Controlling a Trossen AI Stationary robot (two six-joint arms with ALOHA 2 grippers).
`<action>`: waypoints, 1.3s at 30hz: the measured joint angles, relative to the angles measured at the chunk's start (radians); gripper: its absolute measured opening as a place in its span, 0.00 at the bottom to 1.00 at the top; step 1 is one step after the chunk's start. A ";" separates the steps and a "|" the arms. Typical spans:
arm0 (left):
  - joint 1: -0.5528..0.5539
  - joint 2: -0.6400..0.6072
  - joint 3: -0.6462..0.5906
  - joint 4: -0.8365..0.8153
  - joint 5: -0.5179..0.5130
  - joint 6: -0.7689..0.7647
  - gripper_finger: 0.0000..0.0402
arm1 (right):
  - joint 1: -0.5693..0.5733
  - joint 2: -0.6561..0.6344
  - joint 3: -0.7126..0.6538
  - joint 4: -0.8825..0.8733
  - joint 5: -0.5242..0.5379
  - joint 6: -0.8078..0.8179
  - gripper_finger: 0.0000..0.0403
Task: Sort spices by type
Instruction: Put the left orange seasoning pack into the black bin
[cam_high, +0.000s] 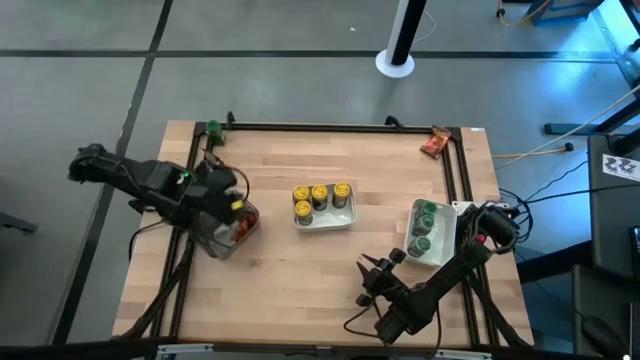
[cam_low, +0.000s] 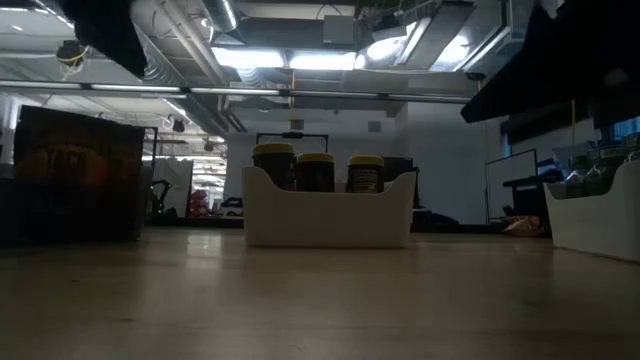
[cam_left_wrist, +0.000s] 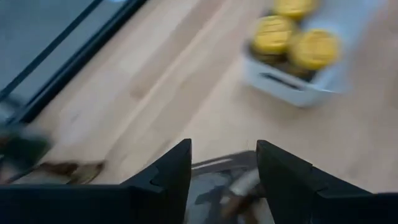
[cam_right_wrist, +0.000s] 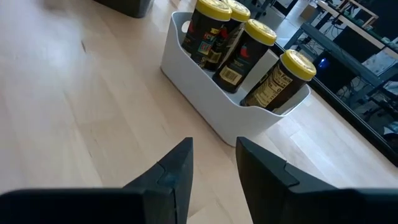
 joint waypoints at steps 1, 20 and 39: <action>0.040 0.005 0.000 -0.015 0.004 -0.003 0.40 | -0.005 0.000 0.000 0.000 0.000 0.000 0.30; 0.666 0.279 0.127 -0.265 0.081 0.596 0.35 | -0.013 0.000 0.000 0.022 0.000 -0.027 0.30; 0.812 0.511 0.063 -0.299 -0.001 1.044 0.35 | -0.010 0.001 0.000 0.023 0.000 -0.027 0.30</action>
